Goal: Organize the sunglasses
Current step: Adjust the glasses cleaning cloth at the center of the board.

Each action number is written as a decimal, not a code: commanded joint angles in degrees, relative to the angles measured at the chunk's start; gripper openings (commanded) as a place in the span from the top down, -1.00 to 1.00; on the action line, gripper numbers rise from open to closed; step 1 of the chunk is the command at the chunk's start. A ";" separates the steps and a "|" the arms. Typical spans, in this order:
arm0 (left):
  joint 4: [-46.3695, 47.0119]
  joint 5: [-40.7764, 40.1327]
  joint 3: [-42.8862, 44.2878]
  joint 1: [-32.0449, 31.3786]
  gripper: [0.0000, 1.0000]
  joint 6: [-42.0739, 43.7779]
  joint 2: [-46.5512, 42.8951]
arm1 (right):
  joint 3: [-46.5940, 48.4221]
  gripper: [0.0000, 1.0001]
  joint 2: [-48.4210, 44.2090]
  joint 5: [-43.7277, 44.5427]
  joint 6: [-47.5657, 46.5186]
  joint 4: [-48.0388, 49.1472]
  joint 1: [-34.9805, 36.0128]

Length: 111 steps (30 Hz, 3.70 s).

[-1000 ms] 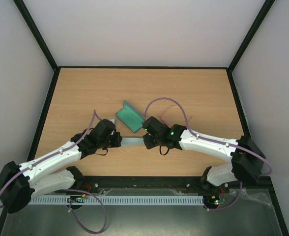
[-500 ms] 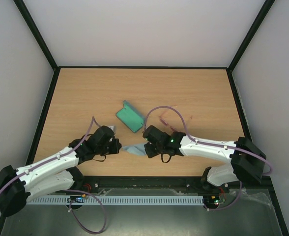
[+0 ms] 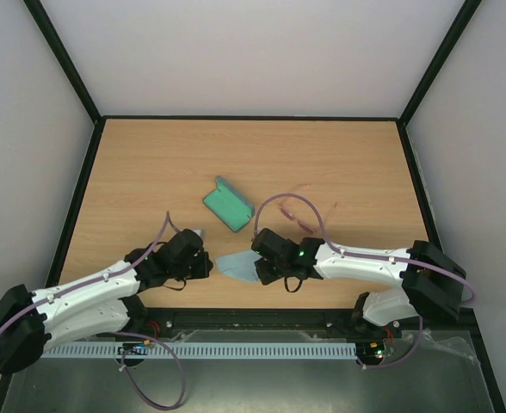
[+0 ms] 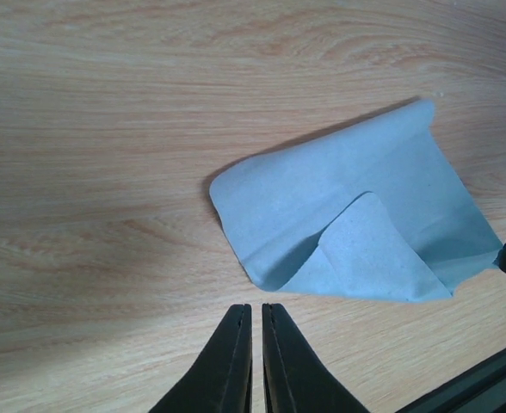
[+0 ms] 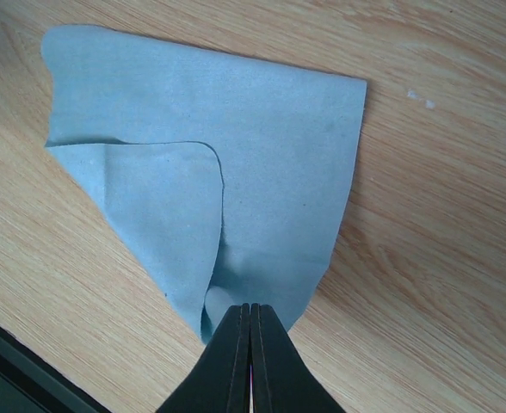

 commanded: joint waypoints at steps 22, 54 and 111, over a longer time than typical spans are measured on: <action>-0.14 -1.48 16.51 -9.44 0.40 4.93 22.71 | -10.19 0.97 -4.21 -0.80 10.51 2.83 4.15; -5.03 -8.13 26.00 -16.61 0.35 7.15 38.34 | -11.18 0.97 -3.71 -0.60 11.27 5.35 4.19; -3.52 -8.77 26.57 -21.57 0.62 7.09 47.78 | -8.03 0.97 -3.51 0.22 10.11 4.43 4.15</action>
